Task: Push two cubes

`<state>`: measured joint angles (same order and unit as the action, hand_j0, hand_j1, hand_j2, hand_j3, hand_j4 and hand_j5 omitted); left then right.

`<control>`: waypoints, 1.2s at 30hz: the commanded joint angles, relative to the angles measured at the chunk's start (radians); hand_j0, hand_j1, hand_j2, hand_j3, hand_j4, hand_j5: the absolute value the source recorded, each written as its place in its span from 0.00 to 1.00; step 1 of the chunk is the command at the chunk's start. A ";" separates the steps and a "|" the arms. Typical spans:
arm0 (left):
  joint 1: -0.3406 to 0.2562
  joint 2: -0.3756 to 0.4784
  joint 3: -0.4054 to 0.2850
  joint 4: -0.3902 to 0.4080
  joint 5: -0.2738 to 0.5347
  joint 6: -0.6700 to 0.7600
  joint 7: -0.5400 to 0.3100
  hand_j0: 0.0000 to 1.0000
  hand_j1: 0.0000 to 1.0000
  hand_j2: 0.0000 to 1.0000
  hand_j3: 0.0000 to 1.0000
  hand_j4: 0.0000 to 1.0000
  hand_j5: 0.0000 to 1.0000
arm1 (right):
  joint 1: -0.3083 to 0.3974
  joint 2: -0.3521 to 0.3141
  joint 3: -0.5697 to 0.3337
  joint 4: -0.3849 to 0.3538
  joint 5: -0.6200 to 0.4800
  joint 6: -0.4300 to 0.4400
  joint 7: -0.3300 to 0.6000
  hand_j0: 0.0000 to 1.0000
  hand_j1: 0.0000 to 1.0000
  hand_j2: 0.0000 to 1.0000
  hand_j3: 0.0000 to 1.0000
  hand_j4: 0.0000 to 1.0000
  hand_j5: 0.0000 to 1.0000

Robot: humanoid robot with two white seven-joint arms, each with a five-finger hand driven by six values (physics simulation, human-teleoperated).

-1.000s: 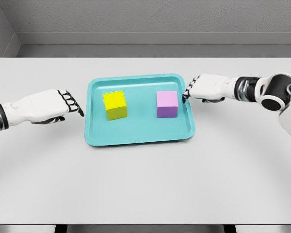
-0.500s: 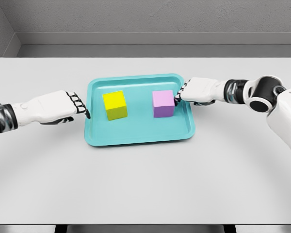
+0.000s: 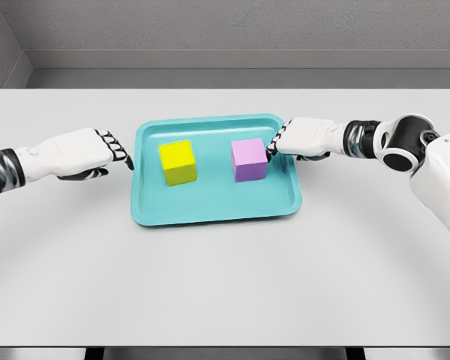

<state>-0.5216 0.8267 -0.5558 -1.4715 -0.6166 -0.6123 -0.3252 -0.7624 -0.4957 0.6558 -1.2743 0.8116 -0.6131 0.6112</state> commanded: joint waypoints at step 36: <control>-0.051 -0.110 -0.042 0.033 -0.008 0.001 -0.063 0.64 0.64 0.64 0.64 0.64 0.64 | 0.000 0.019 -0.001 0.013 0.004 0.002 0.000 0.68 0.68 0.68 0.68 0.68 0.68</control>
<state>-0.5722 0.7226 -0.5975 -1.4407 -0.6298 -0.6126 -0.3846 -0.7624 -0.4801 0.6557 -1.2619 0.8177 -0.6131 0.6112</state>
